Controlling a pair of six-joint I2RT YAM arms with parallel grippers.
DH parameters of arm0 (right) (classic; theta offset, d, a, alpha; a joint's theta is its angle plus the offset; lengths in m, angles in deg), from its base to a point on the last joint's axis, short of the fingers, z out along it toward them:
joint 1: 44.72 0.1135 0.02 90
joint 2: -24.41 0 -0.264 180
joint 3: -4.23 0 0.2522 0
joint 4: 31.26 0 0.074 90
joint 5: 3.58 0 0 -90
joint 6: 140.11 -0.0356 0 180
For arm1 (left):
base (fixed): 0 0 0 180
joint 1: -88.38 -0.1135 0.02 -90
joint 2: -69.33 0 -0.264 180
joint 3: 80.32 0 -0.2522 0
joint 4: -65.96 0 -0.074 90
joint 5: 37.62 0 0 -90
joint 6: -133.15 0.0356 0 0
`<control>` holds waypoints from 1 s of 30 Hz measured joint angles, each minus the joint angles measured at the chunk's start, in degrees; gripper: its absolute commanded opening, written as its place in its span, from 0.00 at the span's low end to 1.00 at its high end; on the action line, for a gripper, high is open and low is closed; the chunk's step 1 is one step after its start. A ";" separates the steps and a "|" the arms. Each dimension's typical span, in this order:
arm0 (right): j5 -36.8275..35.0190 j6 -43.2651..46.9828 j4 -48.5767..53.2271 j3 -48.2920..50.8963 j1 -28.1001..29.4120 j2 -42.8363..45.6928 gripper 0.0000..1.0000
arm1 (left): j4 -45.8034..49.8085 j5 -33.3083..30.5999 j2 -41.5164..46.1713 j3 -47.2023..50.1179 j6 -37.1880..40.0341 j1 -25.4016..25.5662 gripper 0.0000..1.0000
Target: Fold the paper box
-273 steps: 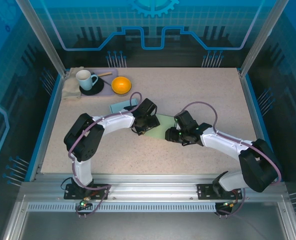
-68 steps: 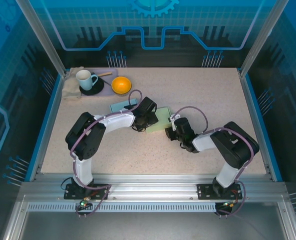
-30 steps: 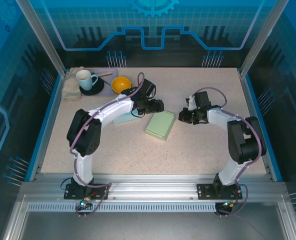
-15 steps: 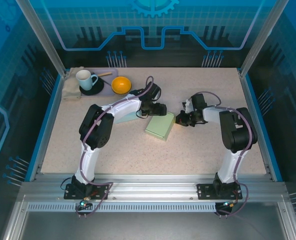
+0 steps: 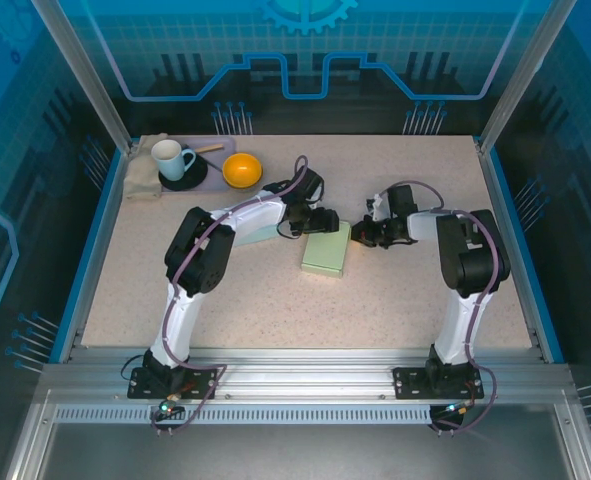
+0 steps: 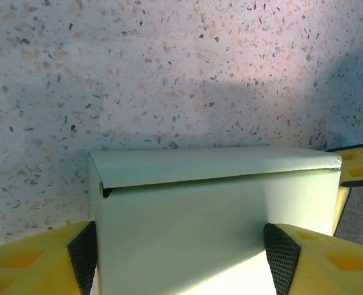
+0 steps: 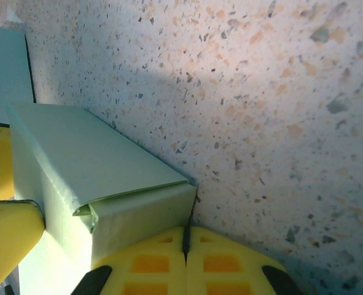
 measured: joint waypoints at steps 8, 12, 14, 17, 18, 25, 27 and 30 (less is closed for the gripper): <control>-4.48 0.48 4.52 0.00 0.00 2.14 0.02 | 2.69 0.74 -0.37 -1.38 -1.03 -0.02 0.77; -6.08 0.90 7.54 0.63 -0.24 4.50 0.02 | 2.38 1.33 0.04 -0.85 -1.38 -0.92 0.80; -6.47 1.46 8.85 1.81 -0.72 6.27 0.02 | 1.95 1.29 1.64 1.25 -1.40 -1.68 0.81; -7.19 2.21 10.75 4.55 -1.16 9.31 0.03 | 1.64 1.07 5.70 5.68 -1.46 -2.73 0.80; -7.26 2.29 11.37 5.73 -1.16 10.51 0.03 | 1.14 1.07 7.19 7.37 -1.79 -2.97 0.80; -7.65 1.05 12.02 15.63 2.75 19.21 0.03 | -5.11 2.23 16.90 22.71 -5.33 -1.22 0.80; -7.52 -0.31 11.15 17.97 4.81 20.31 0.03 | -6.21 2.32 17.25 24.74 -6.40 0.37 0.80; -7.15 -2.75 8.81 19.89 6.86 20.28 0.02 | -7.04 2.45 17.22 25.49 -7.69 2.23 0.79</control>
